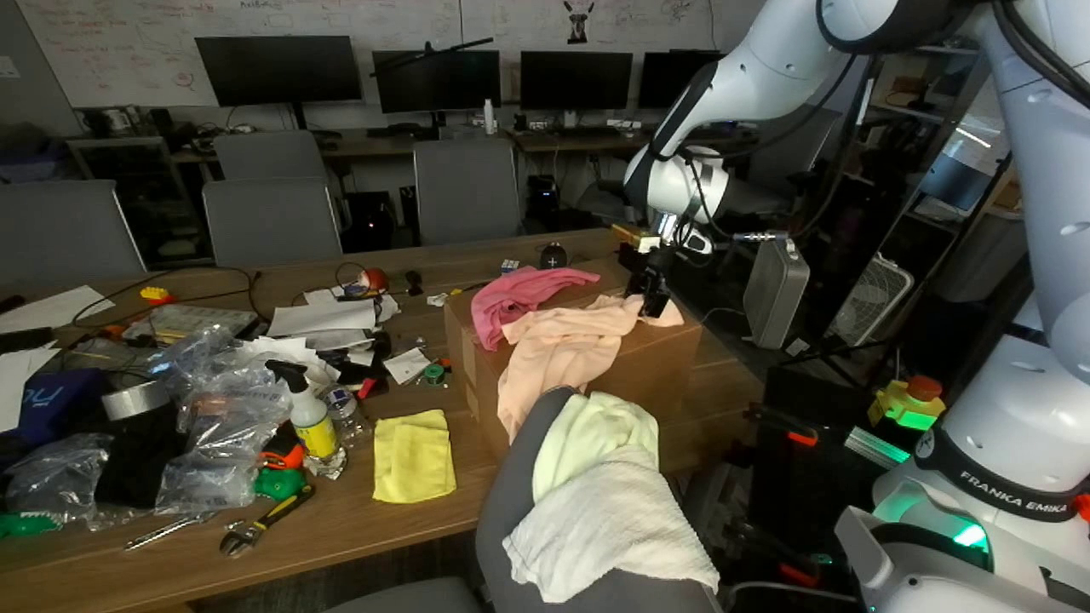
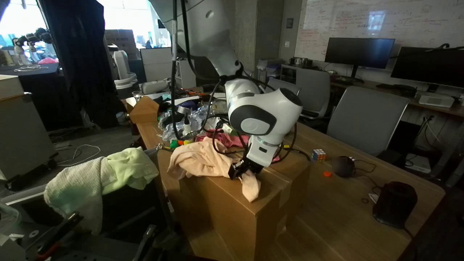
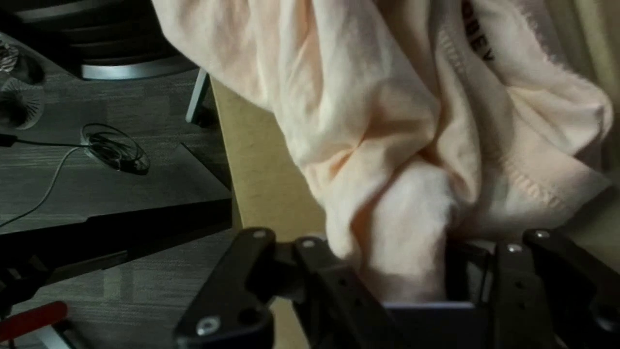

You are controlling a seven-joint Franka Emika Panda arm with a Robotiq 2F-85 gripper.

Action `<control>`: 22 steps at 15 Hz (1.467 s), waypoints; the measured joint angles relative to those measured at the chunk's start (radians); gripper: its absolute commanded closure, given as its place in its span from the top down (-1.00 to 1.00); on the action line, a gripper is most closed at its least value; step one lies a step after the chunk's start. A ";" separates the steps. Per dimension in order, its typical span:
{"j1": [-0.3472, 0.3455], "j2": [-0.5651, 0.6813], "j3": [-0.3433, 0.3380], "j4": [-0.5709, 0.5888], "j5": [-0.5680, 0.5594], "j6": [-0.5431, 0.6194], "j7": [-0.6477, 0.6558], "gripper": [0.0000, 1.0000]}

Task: Put the green and white towel and peach shirt on the backrest of the chair

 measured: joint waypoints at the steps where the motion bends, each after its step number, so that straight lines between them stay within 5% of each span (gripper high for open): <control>1: 0.000 -0.034 0.003 -0.024 0.018 0.023 -0.041 -1.00; 13: 0.007 -0.649 0.003 -0.394 0.079 0.109 -0.493 -1.00; 22: -0.005 -1.126 0.050 -0.542 -0.225 -0.022 -0.560 -1.00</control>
